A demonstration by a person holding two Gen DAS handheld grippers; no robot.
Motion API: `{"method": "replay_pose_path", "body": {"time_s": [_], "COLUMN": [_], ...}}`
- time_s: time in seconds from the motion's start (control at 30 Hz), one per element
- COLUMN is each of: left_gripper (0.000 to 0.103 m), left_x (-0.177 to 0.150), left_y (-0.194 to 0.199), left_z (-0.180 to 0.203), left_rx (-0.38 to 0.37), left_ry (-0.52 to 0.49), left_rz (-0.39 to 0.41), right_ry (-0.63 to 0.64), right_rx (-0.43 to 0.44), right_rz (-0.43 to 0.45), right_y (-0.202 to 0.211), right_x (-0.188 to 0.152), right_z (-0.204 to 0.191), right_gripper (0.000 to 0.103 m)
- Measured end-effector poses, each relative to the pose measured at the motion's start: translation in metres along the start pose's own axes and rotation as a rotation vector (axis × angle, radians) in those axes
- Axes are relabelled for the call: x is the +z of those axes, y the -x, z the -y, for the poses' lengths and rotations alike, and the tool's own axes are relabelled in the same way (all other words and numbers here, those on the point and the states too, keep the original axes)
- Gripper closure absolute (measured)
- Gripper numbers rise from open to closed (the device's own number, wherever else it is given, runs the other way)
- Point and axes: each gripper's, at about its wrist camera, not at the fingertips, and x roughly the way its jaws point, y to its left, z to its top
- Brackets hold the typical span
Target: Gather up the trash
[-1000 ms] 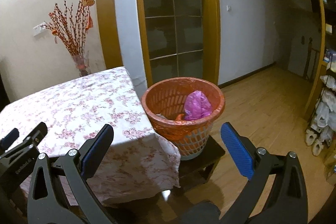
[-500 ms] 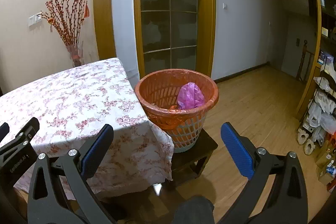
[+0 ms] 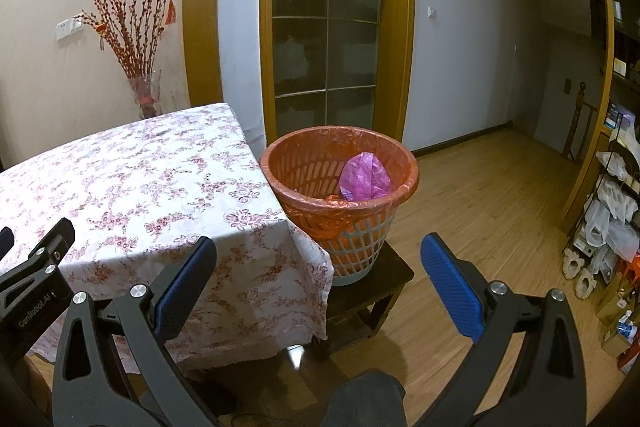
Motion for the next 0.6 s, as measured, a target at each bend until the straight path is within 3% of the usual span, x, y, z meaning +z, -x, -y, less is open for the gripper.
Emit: {"method": "replay_pose_path", "body": {"time_s": [0.6], "left_gripper": [0.004], "left_x": [0.0001], "left_y": [-0.0006], "left_z": [-0.002], "left_rx": [0.013], "left_ry": [-0.004], "left_rz": [0.005], "right_ry": [0.003], "right_rx": [0.005], "right_rz": [-0.011], "right_y": [-0.0014], "right_x": [-0.0021], "right_z": [-0.0041], "right_gripper": [0.003]}}
